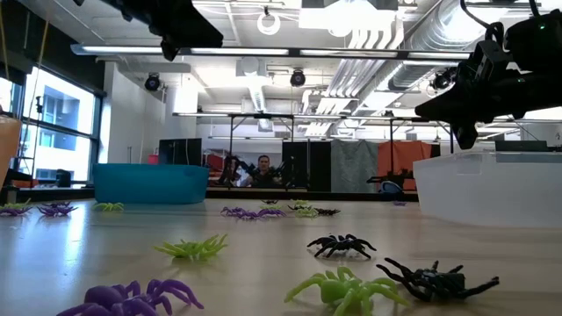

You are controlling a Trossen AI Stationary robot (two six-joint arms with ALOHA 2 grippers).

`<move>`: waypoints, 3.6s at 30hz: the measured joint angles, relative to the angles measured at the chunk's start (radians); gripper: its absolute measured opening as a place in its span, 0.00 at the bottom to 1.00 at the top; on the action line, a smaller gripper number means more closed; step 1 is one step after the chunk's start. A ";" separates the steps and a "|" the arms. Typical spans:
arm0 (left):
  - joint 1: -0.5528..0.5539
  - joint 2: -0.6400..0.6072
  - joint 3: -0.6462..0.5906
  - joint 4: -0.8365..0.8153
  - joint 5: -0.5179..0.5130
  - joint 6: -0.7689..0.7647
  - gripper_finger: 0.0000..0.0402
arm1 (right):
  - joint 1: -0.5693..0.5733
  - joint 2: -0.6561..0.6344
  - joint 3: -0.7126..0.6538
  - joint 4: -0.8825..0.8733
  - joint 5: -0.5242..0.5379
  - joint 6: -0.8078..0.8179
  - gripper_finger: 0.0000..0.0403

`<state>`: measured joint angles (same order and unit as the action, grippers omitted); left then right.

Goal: Sort Halloween decoration
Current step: Put the violet spider toy into the transparent bin

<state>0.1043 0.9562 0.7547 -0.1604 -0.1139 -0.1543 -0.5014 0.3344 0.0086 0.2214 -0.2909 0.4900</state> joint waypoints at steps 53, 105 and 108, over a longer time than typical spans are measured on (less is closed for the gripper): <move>0.000 0.000 0.000 0.129 -0.160 0.088 0.13 | -0.002 0.000 0.000 -0.113 0.414 0.442 0.00; 0.000 0.000 0.000 0.139 -0.160 0.133 0.13 | -0.005 0.577 0.691 -0.887 0.351 -0.050 0.27; 0.000 0.000 0.000 0.107 -0.160 0.133 0.13 | -0.036 0.658 0.703 -0.911 0.370 -0.064 0.35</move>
<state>0.1047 0.9558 0.7551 -0.0530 -0.2737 -0.0212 -0.5371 0.9923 0.7121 -0.6897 0.0790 0.4259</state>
